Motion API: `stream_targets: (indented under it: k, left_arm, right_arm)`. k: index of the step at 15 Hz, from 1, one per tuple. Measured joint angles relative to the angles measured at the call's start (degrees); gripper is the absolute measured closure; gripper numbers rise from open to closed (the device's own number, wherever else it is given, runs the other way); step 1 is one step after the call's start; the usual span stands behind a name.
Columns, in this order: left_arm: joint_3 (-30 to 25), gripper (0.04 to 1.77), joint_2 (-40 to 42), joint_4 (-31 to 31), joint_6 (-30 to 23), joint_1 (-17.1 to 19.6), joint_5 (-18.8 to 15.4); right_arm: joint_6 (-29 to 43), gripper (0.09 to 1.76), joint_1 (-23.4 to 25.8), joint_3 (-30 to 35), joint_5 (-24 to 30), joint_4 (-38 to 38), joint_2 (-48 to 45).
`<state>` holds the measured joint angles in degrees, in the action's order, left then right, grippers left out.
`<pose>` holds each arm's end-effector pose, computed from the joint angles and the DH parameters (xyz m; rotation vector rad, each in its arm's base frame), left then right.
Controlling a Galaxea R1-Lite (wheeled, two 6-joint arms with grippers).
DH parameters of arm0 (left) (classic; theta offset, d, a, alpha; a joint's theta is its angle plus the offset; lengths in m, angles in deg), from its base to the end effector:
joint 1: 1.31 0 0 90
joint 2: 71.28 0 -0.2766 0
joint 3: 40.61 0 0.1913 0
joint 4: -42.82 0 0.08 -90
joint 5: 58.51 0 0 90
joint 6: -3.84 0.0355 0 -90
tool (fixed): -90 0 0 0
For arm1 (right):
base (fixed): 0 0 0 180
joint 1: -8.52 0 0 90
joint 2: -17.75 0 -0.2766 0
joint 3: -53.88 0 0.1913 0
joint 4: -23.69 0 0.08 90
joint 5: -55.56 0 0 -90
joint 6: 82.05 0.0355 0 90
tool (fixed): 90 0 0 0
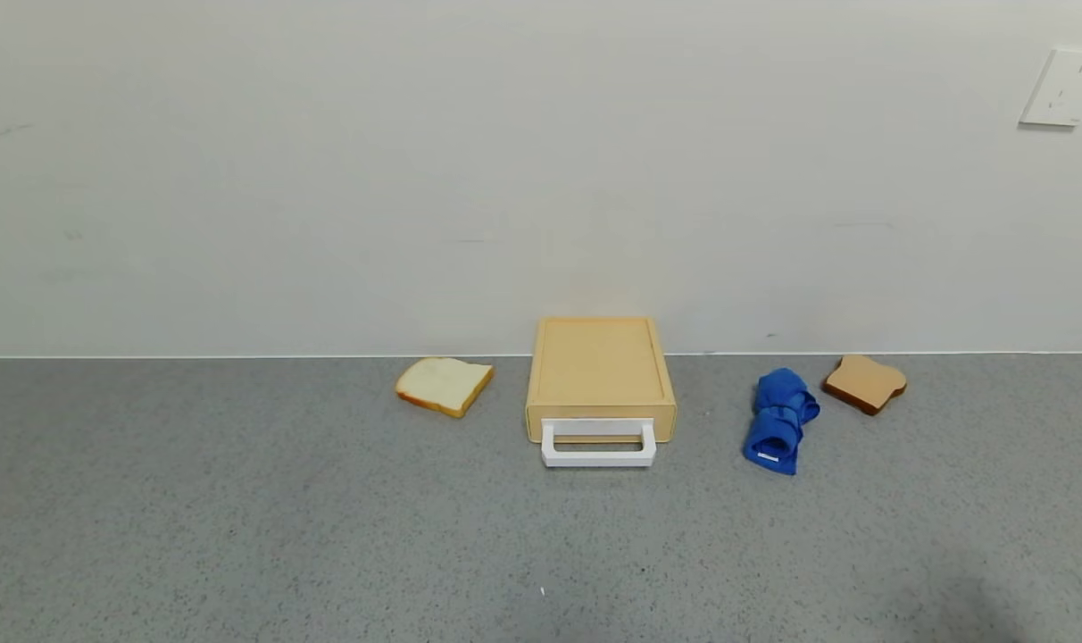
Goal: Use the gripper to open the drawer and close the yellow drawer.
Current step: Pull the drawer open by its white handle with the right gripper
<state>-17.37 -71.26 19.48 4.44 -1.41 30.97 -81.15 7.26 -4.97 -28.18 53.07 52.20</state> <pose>0.0146 -0.0003 0.0753 0.0105 0.0013 -0.0108 0.0609 0.0052 0.2255 0.0195 0.0879 0.1305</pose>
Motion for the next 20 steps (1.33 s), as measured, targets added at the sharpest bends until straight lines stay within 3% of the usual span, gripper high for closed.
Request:
stream_targets:
  k: [5, 14, 20]
  left_arm:
    - [0.0, 0.09, 0.0, 0.0, 0.0, 0.0, 0.0]
    - [0.0, 0.09, 0.0, 0.0, 0.0, 0.0, 0.0]
    - [0.0, 0.09, 0.0, 0.0, 0.0, 0.0, 0.0]
  right_arm:
    - [0.0, 0.15, -2.7, -9.3, 2.7, 0.0, 19.8]
    - [5.6, 0.15, -20.2, -23.3, -4.0, 0.1, 50.8]
    - [12.0, 0.15, -28.1, -31.8, -7.3, 0.2, 66.0]
